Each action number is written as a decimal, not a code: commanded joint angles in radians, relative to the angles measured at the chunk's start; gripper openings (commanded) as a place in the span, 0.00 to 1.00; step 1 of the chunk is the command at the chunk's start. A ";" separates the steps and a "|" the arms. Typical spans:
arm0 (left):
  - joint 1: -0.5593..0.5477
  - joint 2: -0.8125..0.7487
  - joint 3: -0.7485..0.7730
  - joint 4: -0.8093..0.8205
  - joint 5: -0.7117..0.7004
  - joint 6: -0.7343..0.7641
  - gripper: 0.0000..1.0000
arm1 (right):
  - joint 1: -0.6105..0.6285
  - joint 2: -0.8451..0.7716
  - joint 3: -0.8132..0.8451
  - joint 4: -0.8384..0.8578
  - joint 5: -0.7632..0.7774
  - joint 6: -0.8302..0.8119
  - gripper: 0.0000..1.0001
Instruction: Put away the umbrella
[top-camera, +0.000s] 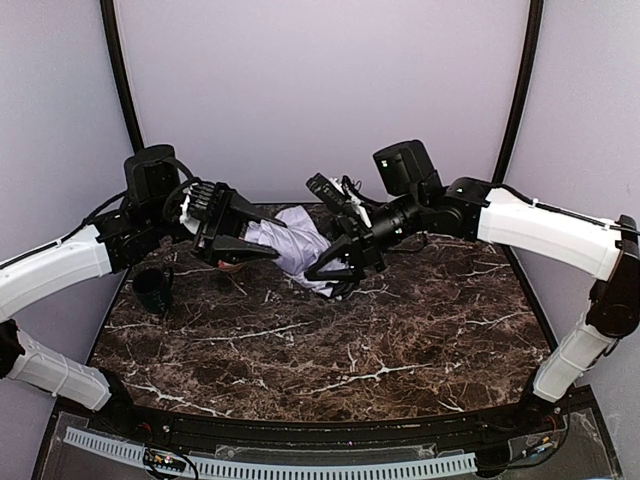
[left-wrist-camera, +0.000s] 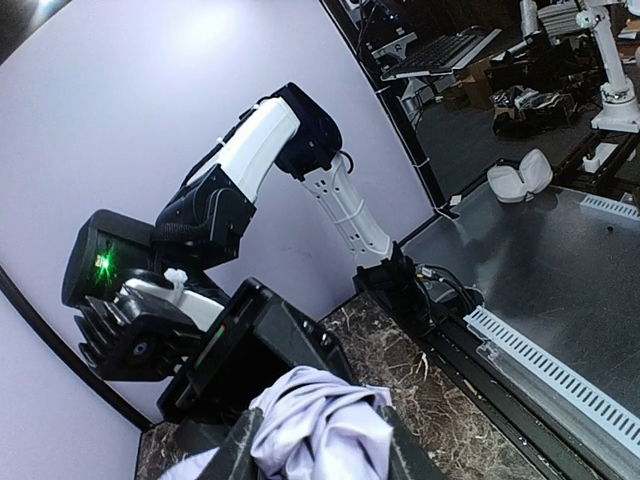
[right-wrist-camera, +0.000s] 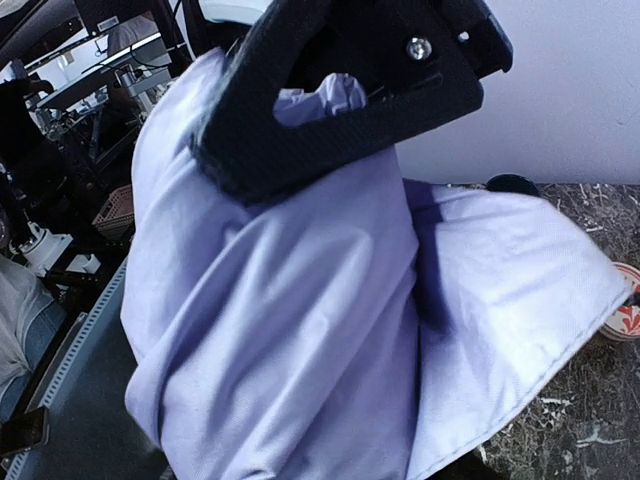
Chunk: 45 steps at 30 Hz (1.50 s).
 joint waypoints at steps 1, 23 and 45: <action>-0.014 -0.009 -0.009 0.001 -0.083 -0.098 0.03 | -0.013 -0.031 0.004 0.092 0.064 0.041 0.99; 0.052 0.690 0.620 -0.982 -0.291 -0.711 0.00 | -0.216 -0.344 -0.495 0.208 0.383 0.207 0.99; 0.083 1.288 1.169 -1.181 -0.369 -0.537 0.38 | -0.216 -0.250 -0.484 0.250 0.361 0.246 0.99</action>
